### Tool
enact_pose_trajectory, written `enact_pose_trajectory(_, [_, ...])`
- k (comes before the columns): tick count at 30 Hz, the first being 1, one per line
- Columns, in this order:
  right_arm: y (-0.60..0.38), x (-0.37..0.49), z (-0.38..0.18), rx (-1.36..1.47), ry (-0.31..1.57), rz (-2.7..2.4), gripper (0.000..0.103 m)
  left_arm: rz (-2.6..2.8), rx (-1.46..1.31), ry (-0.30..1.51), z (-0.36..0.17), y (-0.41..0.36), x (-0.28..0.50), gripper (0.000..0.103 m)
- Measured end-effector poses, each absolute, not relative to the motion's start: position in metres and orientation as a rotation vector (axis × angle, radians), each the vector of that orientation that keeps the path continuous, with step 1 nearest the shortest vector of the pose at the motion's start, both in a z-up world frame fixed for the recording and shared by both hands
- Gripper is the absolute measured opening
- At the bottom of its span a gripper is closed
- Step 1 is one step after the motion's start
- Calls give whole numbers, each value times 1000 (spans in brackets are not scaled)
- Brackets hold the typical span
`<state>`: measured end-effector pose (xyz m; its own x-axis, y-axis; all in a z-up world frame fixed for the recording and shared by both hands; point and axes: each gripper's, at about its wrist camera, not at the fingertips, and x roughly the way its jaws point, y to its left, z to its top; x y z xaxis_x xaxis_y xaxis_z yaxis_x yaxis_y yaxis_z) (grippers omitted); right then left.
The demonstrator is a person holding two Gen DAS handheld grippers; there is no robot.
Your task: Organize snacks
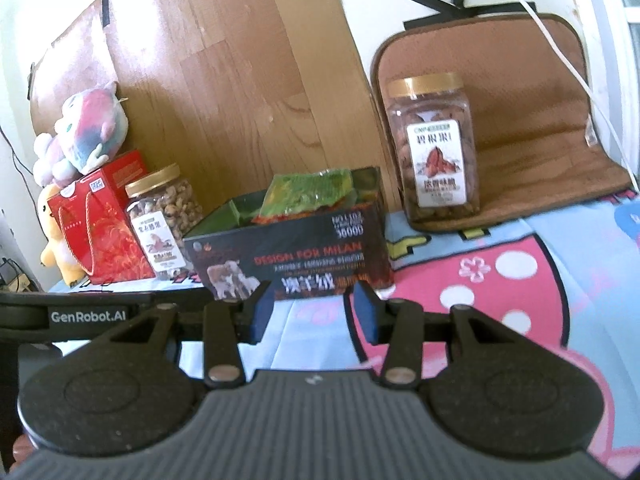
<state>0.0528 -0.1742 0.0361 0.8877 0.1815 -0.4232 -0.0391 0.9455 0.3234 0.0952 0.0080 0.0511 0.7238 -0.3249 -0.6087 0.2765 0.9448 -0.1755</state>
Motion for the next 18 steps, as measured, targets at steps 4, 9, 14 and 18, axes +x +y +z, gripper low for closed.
enact_pose_trajectory(4, [-173,32,34,333,461,95,47,-295,-67,658,48,14,77,92])
enact_pose_trajectory(9, [-164,10,34,285,447,69,51,-237,-40,628,44,17,60,103])
enact_pose_trajectory(14, [-157,1,31,231,441,34,60,-196,-24,625,35,21,56,103])
enact_pose_trajectory(18, [-155,3,26,229,457,17,68,-169,-36,647,24,31,62,103])
